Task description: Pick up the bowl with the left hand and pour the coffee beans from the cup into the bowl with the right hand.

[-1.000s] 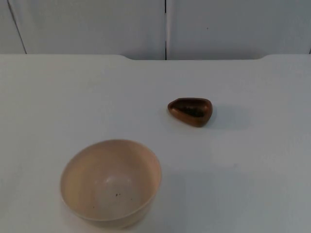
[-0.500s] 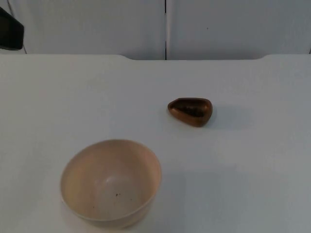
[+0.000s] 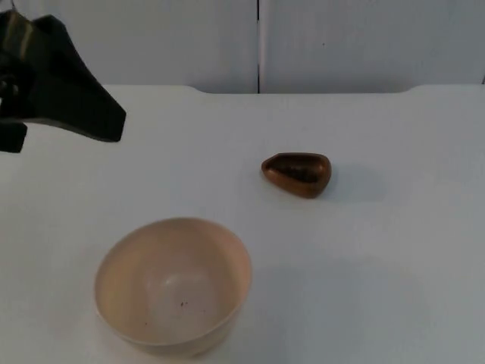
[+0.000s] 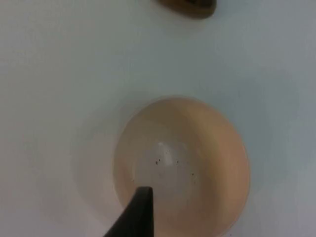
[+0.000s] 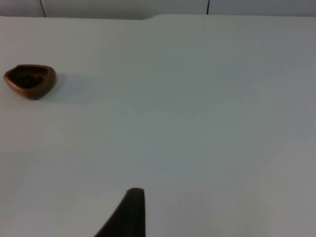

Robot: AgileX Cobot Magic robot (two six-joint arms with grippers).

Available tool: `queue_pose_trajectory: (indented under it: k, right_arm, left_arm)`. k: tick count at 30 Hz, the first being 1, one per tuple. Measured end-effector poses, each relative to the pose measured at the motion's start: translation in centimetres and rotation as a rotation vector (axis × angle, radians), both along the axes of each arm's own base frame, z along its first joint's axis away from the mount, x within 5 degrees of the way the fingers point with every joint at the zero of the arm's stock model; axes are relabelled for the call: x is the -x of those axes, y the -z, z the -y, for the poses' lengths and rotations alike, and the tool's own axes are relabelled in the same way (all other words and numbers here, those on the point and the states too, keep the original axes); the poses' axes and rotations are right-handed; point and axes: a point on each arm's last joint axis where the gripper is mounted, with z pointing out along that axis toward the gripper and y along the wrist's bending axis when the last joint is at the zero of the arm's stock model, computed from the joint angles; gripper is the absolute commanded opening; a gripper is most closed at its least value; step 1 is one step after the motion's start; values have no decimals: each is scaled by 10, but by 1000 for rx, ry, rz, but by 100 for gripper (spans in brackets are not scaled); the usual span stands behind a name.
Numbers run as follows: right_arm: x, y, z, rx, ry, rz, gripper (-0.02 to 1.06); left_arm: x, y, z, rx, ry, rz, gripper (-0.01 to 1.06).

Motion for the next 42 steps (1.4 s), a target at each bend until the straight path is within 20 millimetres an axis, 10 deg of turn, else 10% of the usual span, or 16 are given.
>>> queue_pose_trajectory:
  k: [18,42]
  right_arm:
    - [0,0,0,0,0,0,105]
    - [0,0,0,0,0,0,105]
  left_arm:
    - [-45,77,4,-119,-70,-231,98]
    - [-66,130,12,-143,17,-383,98]
